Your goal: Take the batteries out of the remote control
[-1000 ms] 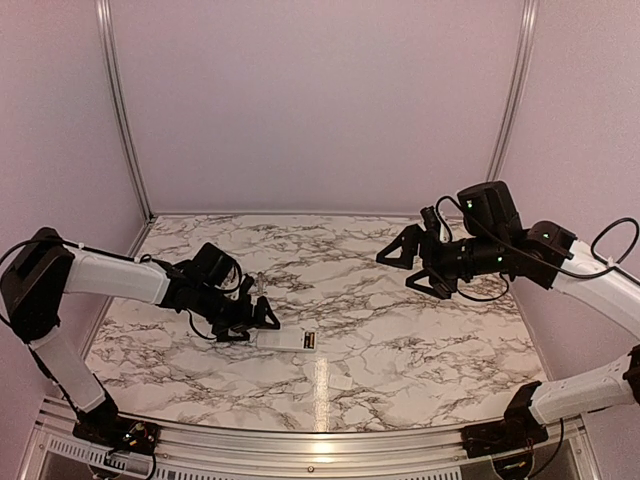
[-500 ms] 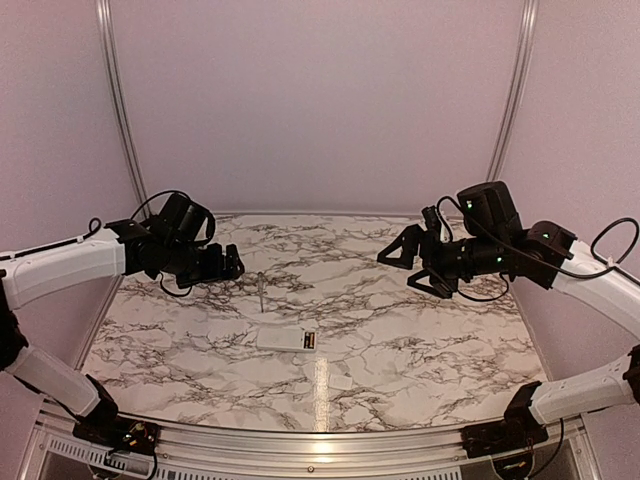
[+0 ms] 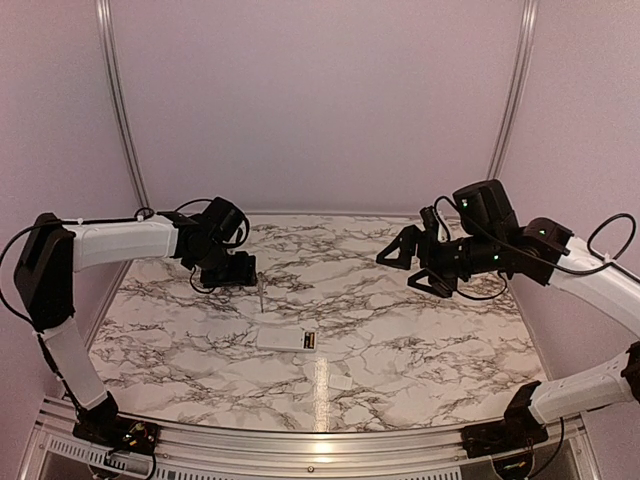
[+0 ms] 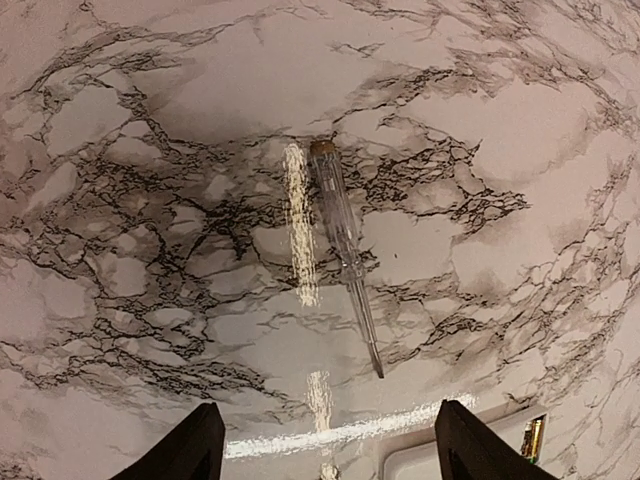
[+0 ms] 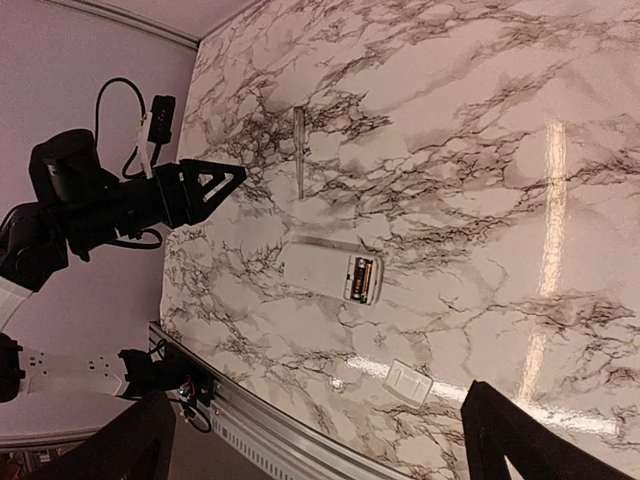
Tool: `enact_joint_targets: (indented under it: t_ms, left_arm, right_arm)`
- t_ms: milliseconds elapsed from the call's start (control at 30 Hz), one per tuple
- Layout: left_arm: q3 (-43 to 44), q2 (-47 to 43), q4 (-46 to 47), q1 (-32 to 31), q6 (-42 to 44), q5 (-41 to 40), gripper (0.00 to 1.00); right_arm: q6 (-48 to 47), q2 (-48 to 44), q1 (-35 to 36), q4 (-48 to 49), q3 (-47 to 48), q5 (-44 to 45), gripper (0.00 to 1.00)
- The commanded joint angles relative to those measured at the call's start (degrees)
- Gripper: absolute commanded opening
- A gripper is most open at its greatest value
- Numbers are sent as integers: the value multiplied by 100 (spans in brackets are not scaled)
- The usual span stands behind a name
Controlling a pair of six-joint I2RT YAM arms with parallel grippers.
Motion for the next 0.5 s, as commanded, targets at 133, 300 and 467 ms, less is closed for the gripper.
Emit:
enact_joint_targets:
  t_ms: [133,300,467]
  left_arm:
    - [959,1158,-413,-102,-85,-9,70]
    - [1330,1660,-578,-201,-120,-132,65]
    - [1494,1978,-583,-247,-108,-191,56]
  right_arm:
    - [-24,20,32,-204,247,197,98]
    - [-29,43,19,-216,203,221,98]
    - [-109,189,-42,-212,238,160,99]
